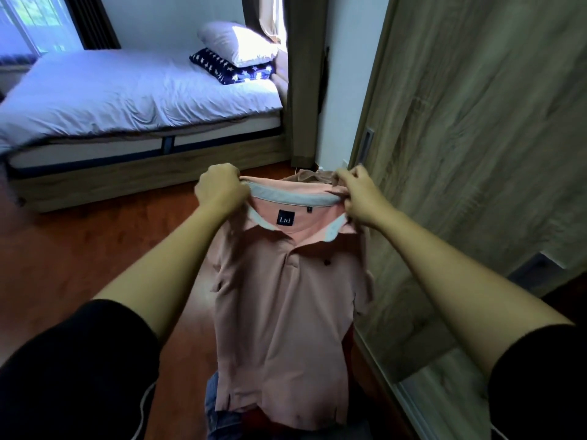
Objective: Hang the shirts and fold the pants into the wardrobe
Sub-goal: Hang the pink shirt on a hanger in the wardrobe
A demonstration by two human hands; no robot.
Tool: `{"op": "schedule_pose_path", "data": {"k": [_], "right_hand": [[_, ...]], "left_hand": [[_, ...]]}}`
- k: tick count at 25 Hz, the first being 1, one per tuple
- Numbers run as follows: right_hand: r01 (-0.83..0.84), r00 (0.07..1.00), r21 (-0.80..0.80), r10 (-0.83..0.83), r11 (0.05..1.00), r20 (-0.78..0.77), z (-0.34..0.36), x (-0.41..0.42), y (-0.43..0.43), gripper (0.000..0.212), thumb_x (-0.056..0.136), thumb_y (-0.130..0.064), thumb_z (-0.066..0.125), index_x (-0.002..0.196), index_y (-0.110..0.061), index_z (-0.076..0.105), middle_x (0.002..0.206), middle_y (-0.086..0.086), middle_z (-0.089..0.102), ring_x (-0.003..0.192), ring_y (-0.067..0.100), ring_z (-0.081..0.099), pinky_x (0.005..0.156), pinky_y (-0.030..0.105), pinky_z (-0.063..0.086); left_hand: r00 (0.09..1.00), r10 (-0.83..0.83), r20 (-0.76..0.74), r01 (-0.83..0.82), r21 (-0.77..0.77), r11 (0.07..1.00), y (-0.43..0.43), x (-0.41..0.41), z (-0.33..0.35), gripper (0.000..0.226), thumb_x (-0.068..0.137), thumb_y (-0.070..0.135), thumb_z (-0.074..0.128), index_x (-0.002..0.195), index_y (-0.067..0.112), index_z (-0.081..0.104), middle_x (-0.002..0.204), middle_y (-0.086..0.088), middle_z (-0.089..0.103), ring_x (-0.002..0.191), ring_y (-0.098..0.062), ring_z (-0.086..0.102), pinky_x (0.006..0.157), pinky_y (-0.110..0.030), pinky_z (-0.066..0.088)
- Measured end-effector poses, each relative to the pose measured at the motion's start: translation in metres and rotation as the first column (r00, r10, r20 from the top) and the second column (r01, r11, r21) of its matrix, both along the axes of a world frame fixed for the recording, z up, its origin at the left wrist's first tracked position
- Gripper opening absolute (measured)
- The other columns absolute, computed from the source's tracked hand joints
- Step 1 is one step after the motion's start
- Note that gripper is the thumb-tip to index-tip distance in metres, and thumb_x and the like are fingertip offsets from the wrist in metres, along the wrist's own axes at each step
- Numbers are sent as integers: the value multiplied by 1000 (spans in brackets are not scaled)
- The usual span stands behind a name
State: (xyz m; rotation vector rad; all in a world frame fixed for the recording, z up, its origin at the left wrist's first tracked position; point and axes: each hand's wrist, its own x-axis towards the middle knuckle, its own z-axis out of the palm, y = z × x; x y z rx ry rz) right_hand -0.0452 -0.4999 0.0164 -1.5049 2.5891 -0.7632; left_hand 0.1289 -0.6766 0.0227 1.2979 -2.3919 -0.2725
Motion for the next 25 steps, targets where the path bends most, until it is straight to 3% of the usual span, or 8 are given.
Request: {"op": "schedule_pose_path", "data": {"k": [3,6,8,12,15,19,23,25], "right_hand": [[-133,988,73,139,988,-73,35,11,16,34,72,14,47,82,-7,71,100,5,49,96,18,52,77,16,34],[-75,966,194,120,978,-229,64,24,30,41,73,7,47,95,-15,74,98,14,69,92,28,64,73,22,41],[18,955,100,12,995,-297,93,36,39,41,73,5,47,101,-13,73,100,18,70,95,33,65,76,27,47],[14,901,-229,-111,973,-419,175,61,61,34,74,-7,61,107,-10,70,104,23,66,100,37,60,82,34,46],[15,878,-285,-149,958,-455,220,73,77,35,69,-6,63,104,-6,67,110,22,58,101,37,55,80,33,45],[55,879,-202,-144,978,-455,216,75,91,38,68,-3,59,106,-2,64,115,20,55,107,36,54,87,33,46],[258,852,18,-218,966,-475,193,73,112,33,67,-15,66,100,-11,69,110,12,58,107,36,55,84,37,51],[357,811,81,-266,930,-521,197,75,121,21,65,-12,72,84,-6,67,101,14,60,102,36,57,76,36,50]], "left_hand": [[998,65,21,-67,115,991,14,25,27,36,75,17,53,107,22,69,117,-18,61,107,-40,56,87,-38,47],[999,21,-50,-10,198,980,31,49,53,33,73,20,48,97,19,70,114,-19,61,103,-38,57,86,-36,46],[973,-3,-230,51,203,978,46,58,82,33,63,24,40,78,9,64,104,-26,63,94,-37,58,78,-34,44],[865,-114,-489,104,-49,993,76,66,161,37,64,27,42,79,3,66,82,-30,58,82,-31,59,66,-31,43],[904,-273,-329,189,-265,945,104,70,199,34,67,36,38,68,5,52,71,-27,45,69,-31,45,54,-34,28],[946,-322,25,307,-381,872,114,64,171,44,90,38,54,87,-7,58,96,-35,59,90,-44,56,68,-40,37],[988,-143,-51,111,-399,910,104,70,161,28,91,19,49,107,-2,56,109,-30,58,99,-47,54,74,-43,41],[981,-171,-86,122,-407,905,106,69,165,26,86,5,45,108,-4,55,108,-30,59,99,-49,54,77,-46,42]]}}
